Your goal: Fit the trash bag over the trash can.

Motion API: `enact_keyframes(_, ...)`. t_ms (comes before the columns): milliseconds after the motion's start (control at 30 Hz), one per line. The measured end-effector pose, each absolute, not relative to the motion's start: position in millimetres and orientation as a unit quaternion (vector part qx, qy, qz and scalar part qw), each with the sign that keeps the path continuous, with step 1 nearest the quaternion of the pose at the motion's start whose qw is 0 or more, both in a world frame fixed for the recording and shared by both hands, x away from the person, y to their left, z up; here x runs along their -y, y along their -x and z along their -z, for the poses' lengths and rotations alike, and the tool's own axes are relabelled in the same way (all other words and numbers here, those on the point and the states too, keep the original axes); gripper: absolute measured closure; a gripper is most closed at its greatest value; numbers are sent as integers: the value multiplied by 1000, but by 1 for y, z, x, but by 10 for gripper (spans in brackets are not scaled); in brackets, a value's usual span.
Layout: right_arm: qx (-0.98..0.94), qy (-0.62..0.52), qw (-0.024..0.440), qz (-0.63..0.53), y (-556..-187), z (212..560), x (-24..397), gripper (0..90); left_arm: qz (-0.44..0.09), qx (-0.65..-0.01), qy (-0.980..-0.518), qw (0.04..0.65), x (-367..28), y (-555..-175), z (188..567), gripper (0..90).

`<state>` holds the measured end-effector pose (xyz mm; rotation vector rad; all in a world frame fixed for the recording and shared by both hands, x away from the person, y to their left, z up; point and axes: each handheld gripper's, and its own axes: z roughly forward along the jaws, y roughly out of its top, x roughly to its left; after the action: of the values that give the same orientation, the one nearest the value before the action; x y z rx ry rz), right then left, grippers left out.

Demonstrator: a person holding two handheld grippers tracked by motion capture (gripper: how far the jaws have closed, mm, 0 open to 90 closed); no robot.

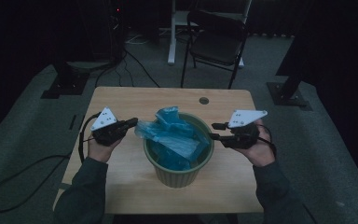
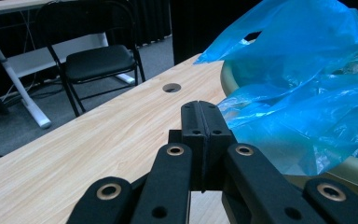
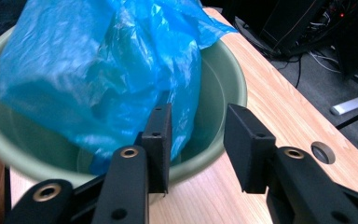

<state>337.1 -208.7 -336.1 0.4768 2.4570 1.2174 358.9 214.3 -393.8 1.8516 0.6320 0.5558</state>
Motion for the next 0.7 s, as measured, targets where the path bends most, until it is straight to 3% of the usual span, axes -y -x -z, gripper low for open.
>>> enact_keyframes(433, -888, -141, 150, -411, -361, 343, 148, 554, -233, -262, -774, 527, -214, -358, 394, 900)
enact_keyframes(467, -889, -141, 148, -409, -362, 344, 146, 578, -234, -262, -773, 528, -214, -358, 394, 900)
enact_keyframes(500, -894, -139, 143, -401, -365, 347, 143, 688, -234, -262, -773, 528, -215, -357, 394, 900)
enact_keyframes(533, -897, -137, 143, -395, -366, 348, 141, 743, -234, -263, -773, 528, -215, -357, 394, 900)
enact_keyframes(567, -897, -137, 143, -395, -366, 348, 141, 743, -234, -263, -773, 528, -215, -357, 394, 900)
enact_keyframes(633, -897, -154, 155, -385, -371, 349, 142, 878, -236, -263, -772, 529, -217, -355, 395, 900)
enact_keyframes(700, -893, -162, 161, -387, -373, 348, 144, 890, -238, -262, -772, 529, -218, -354, 395, 900)
